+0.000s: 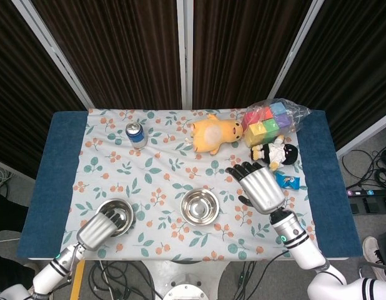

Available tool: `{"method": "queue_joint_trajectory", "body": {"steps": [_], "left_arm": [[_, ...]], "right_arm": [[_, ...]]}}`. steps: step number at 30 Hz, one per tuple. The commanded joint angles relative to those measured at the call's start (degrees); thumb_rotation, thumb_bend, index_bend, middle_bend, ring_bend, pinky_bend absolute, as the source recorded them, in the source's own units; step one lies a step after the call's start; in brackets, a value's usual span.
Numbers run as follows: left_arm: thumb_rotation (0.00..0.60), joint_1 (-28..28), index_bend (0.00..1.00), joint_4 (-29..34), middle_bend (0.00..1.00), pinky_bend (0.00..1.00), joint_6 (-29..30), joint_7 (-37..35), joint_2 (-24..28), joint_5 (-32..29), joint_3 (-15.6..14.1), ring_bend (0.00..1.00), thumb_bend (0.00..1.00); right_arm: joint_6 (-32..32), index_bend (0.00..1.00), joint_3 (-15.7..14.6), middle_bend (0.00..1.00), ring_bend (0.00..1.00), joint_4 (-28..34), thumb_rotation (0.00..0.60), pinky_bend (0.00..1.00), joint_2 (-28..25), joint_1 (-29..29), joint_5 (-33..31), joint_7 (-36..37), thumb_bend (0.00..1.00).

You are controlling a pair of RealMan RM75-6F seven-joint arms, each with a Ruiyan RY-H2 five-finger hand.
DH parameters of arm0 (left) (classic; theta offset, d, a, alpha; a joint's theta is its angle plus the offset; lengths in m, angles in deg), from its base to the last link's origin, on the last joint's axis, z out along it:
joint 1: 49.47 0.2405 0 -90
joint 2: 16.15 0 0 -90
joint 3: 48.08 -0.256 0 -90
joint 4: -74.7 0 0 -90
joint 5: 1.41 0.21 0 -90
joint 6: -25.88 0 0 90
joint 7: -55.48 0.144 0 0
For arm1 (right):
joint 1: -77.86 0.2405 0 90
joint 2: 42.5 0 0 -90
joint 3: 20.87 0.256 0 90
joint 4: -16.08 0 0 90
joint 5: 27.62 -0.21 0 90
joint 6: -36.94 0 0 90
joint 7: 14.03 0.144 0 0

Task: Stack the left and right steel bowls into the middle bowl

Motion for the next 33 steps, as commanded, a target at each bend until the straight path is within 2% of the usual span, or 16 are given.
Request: {"method": "queue_joint_trajectory", "body": {"steps": [1,6,19,27,33], "left_arm": [[0.6,-0.34,0.58,-1.2,0.59,0.6,-0.2,-0.27,-0.94,-0.21,-0.01,0.49,0.24],[0.6,-0.55,0.63,-2.78,0.64,0.64,0.84,-0.03,-1.87,0.12,-0.07,0.54,0.3],[0.6,-1.19,0.68,-4.96,0.7,0.68,4.18,-1.15,-2.57,1.31,-0.41,0.6,0.34],[0.6,-1.88,0.69,-4.18,0.71,0.69,5.06,-1.78,-2.39,1.27,-0.08,0.61,0.34],[0.6,-5.84,0.69,-0.39,0.71,0.69,3.19,0.12,-1.8,2.51,1.76,0.61,0.34]], "right_arm": [[0.0,0.31,-0.01,0.38,0.34,-0.15,0.6,0.5,-0.03,0.02,0.01,0.15,0.0],[-0.18,0.31,0.01,0.39,0.34,-0.64,0.6,0.5,-0.14,0.09,-0.33,0.65,0.0],[-0.17,0.31,-0.18,0.4,0.35,-1.23,0.6,0.5,-0.3,0.06,-0.61,1.31,0.0],[0.03,0.31,-0.12,0.4,0.35,-1.47,0.6,0.5,-0.33,0.04,-0.63,1.63,0.0],[0.68,0.31,0.33,0.4,0.35,-0.54,0.6,0.5,-0.72,0.08,-0.11,1.75,0.0]]}}
